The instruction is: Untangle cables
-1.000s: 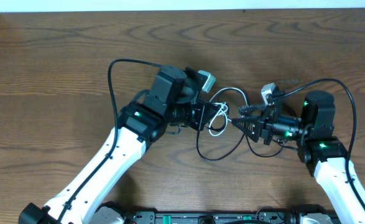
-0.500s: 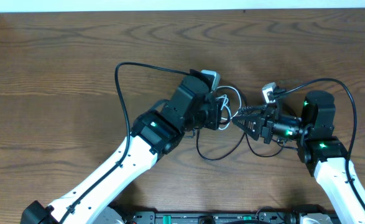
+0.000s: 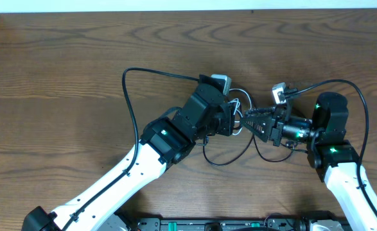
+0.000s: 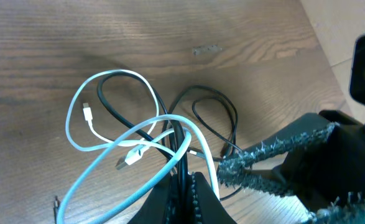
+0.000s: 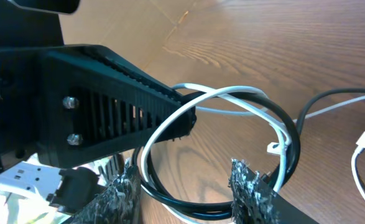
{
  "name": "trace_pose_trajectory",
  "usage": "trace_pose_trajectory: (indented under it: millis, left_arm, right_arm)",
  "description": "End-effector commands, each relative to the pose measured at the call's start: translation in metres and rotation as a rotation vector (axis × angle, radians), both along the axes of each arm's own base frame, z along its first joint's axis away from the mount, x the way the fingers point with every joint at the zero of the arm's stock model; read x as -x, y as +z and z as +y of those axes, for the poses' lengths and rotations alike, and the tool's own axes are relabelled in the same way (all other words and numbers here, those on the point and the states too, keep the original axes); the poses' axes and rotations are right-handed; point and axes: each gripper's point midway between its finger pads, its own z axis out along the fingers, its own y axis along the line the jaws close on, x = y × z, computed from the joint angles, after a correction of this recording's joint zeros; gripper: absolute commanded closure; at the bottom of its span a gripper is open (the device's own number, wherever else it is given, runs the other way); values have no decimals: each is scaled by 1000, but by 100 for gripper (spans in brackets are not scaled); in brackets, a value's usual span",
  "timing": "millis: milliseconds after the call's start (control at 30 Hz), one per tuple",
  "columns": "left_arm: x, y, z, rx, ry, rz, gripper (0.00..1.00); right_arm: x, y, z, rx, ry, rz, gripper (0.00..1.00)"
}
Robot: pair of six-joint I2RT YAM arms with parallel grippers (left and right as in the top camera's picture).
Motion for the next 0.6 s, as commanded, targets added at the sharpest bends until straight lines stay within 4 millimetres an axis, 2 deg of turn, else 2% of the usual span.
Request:
trace_pose_trajectory:
  millis: [0, 333, 567]
  left_arm:
    - [-4, -3, -2, 19, 42, 31, 92]
    - [-4, -10, -9, 60, 83, 93, 92]
    - [9, -1, -30, 94, 22, 63, 93]
  right_arm:
    - [7, 6, 8, -21, 43, 11, 57]
    - [12, 6, 19, -12, 73, 3, 60]
    - [7, 3, 17, 5, 39, 2, 62]
